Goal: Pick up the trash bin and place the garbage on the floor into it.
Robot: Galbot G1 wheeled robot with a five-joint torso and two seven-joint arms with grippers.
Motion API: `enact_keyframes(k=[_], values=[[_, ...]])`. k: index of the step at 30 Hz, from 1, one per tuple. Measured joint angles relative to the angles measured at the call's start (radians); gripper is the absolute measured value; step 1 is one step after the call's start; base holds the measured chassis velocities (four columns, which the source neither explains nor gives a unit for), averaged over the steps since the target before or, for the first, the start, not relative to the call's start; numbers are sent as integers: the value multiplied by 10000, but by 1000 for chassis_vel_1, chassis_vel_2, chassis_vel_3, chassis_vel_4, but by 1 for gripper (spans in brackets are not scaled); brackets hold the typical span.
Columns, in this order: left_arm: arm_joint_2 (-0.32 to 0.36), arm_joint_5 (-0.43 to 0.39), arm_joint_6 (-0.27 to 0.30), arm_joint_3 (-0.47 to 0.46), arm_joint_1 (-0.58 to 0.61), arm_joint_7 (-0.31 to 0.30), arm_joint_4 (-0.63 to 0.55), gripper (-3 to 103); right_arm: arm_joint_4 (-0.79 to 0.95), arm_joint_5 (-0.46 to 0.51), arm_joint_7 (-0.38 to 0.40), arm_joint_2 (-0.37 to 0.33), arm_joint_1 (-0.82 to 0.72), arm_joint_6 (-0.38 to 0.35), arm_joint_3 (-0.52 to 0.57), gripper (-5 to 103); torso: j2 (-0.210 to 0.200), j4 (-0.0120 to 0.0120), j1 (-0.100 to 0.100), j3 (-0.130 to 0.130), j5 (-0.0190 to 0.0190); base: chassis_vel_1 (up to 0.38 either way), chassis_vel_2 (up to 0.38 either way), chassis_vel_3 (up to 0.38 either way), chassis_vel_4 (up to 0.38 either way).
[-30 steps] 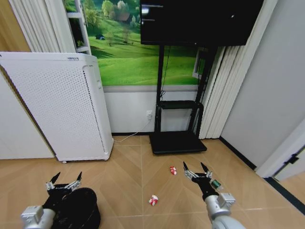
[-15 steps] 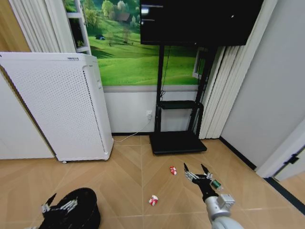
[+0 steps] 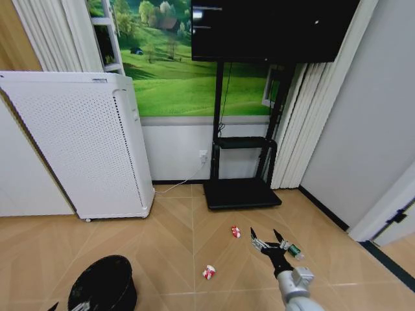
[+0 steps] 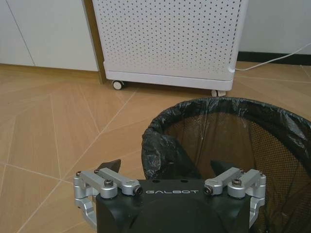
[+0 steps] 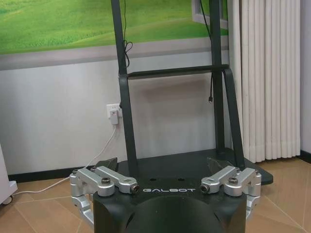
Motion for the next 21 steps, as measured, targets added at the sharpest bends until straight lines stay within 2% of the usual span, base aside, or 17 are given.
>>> enact_keyframes(k=[10,18,20,21], values=[[31,188,22,100,-284,-44,261,100,-65,4,130,15,76,61,-36,100,12,1,2,9,0,0,0,0,0],[22,169,274,104,-269,-187,261,101,-151,35,169,1,188,-27,-91,100,17,2,4,15,0,0,0,0,0],[23,155,294,104,-261,-212,264,100,-175,50,174,-1,211,-36,-89,100,18,2,3,15,0,0,0,0,0],[25,146,296,104,-253,-236,289,94,-209,82,183,-7,240,-50,-78,100,20,2,4,16,1,0,0,0,0]])
